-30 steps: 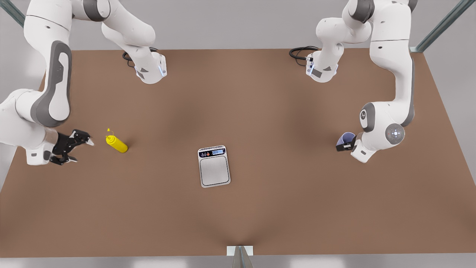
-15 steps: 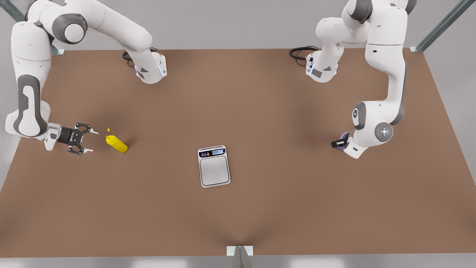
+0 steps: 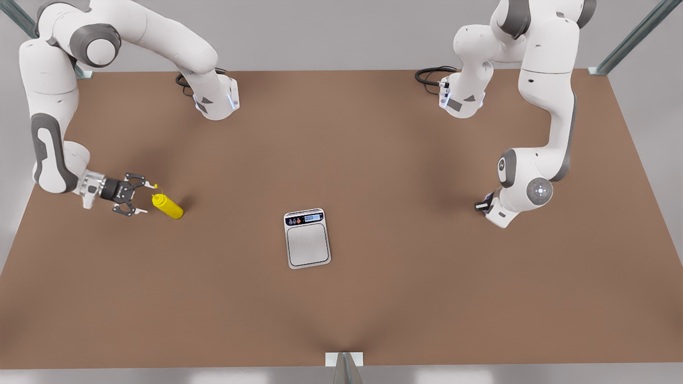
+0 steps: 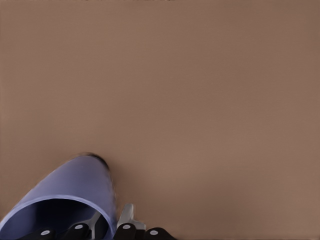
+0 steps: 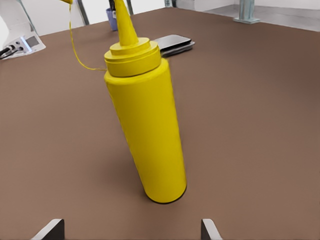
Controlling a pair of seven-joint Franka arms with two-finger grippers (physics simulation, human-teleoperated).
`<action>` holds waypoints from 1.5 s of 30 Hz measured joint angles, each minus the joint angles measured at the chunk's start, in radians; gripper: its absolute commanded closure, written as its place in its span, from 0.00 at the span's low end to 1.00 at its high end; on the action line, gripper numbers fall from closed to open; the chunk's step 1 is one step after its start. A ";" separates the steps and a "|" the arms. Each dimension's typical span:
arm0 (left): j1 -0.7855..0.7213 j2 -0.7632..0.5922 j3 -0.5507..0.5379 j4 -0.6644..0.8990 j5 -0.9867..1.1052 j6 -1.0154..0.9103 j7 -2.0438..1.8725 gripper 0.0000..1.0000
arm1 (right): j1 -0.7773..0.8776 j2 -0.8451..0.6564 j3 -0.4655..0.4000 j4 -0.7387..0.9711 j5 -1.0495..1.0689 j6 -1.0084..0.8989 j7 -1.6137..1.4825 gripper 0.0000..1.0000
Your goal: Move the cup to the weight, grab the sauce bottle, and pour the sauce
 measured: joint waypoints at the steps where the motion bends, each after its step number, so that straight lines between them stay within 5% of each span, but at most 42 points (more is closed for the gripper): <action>1: 0.000 -0.002 0.000 0.000 0.005 -0.002 0.001 0.79 | 0.013 0.003 0.003 0.000 0.001 0.002 0.000 0.00; 22: -0.011 -0.037 -0.029 0.030 0.165 0.008 -0.093 0.79 | 0.107 0.060 0.017 0.020 0.089 0.010 -0.005 0.00; 45: -0.277 0.136 -0.095 0.358 0.052 -0.060 -0.564 0.79 | 0.109 0.071 0.017 0.018 0.089 -0.011 -0.029 0.04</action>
